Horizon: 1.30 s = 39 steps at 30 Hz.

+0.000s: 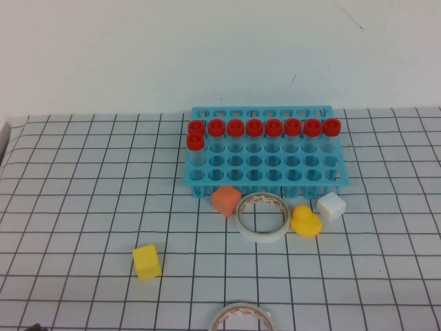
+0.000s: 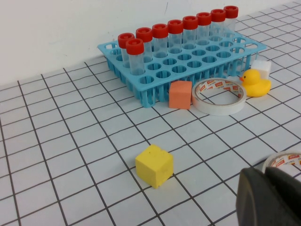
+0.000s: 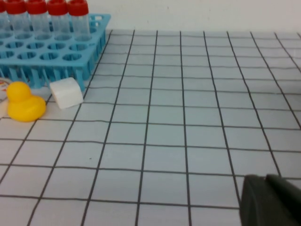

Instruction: Place the test tubes

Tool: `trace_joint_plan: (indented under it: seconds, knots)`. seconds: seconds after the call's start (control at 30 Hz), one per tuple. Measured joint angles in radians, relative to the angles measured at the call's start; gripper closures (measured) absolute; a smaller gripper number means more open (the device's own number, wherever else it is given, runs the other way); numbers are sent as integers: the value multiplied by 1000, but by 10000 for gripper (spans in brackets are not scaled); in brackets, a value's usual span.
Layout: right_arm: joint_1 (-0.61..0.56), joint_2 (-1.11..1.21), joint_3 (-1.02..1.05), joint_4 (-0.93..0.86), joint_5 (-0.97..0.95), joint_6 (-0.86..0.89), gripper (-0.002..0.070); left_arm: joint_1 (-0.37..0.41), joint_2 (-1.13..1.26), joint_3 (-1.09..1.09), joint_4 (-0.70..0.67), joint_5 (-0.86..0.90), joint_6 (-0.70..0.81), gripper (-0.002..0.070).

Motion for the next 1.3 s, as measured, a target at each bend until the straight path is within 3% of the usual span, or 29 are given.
trace_joint_plan:
  seconds: [0.53, 1.3]
  knots:
    - [0, 0, -4, -1, 31, 62, 678, 0, 0, 0, 0, 0, 0, 676]
    - [0, 0, -5, -1, 37, -31, 678, 0, 0, 0, 0, 0, 0, 676]
